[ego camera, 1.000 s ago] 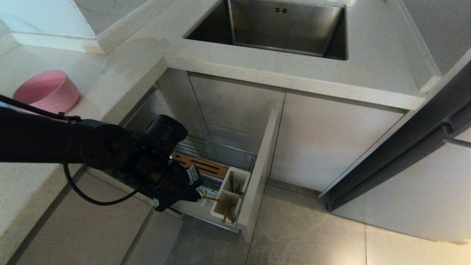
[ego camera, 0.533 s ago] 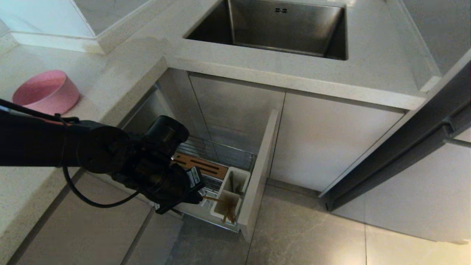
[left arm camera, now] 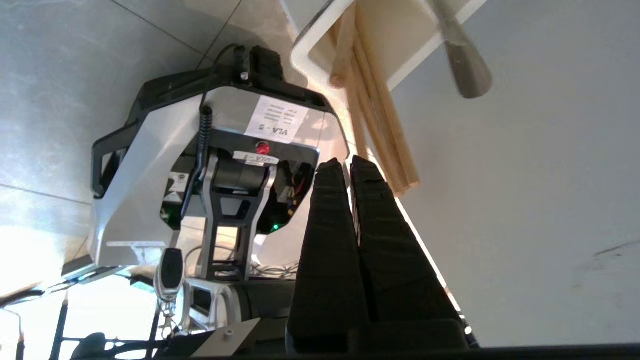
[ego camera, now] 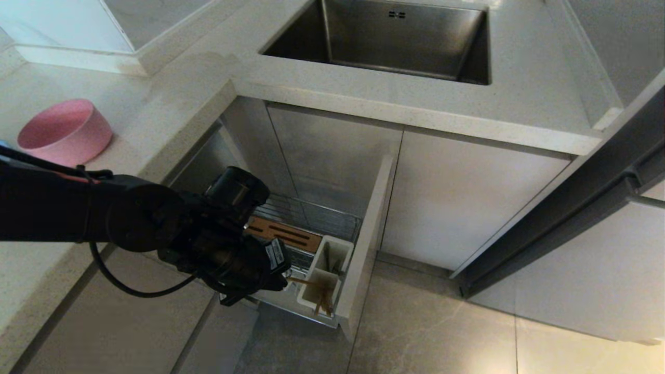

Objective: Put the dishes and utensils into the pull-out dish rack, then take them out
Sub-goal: Close the cupboard

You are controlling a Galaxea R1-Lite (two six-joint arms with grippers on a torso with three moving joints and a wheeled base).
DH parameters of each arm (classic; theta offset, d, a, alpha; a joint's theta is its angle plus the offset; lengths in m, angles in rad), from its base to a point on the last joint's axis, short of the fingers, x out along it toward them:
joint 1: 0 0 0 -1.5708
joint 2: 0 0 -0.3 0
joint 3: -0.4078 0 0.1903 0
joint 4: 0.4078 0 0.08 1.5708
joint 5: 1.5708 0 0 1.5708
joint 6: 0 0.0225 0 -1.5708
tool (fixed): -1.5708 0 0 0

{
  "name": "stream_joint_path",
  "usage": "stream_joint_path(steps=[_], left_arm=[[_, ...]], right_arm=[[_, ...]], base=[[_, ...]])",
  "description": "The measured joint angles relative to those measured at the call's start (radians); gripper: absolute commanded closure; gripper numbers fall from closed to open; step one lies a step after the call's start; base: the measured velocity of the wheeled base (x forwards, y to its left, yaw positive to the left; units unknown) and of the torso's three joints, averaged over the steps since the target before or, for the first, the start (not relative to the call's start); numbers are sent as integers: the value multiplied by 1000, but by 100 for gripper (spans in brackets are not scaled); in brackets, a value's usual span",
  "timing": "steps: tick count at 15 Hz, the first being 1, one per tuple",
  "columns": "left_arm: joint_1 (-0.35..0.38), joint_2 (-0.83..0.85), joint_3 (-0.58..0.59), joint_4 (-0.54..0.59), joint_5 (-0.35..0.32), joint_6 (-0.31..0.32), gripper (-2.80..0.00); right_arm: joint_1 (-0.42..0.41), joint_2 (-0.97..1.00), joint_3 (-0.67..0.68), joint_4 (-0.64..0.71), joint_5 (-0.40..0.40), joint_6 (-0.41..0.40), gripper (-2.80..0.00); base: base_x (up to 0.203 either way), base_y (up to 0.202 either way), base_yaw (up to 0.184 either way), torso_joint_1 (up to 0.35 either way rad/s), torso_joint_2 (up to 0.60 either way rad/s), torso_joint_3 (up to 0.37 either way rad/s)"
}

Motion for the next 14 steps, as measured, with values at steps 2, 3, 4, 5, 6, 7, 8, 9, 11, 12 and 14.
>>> stream_joint_path(steps=[2,3,4,5,6,7,8,9,11,12,14], left_arm=[[-4,2,3,-2,0,-2,-280],[-6,2,6,-2,8,-2,-280],[-11,1,10,-3,24,-2,-280],[-14,1,13,-6,35,-2,-280],[-16,1,14,-7,37,-3,-280],[-17,-1,15,-7,38,-4,-280],[-18,-2,15,-7,39,-4,-280],[-19,-3,16,-8,42,-3,-280],[-19,-5,19,-8,48,-3,-280],[-19,-6,19,-8,49,-3,-280],[-20,-9,20,-9,54,-2,-280]], right_arm=[[0,0,0,0,0,0,0],[0,0,0,0,0,0,0],[0,0,0,0,0,0,0],[0,0,0,0,0,0,0],[0,0,0,0,0,0,0],[0,0,0,0,0,0,0],[0,0,0,0,0,0,0],[0,0,0,0,0,0,0],[0,0,0,0,0,0,0],[0,0,0,0,0,0,0],[0,0,0,0,0,0,0]], base=[[0,0,0,0,0,0],[0,0,0,0,0,0],[0,0,0,0,0,0],[0,0,0,0,0,0],[0,0,0,0,0,0],[0,0,0,0,0,0],[0,0,0,0,0,0],[0,0,0,0,0,0],[0,0,0,0,0,0],[0,0,0,0,0,0],[0,0,0,0,0,0]])
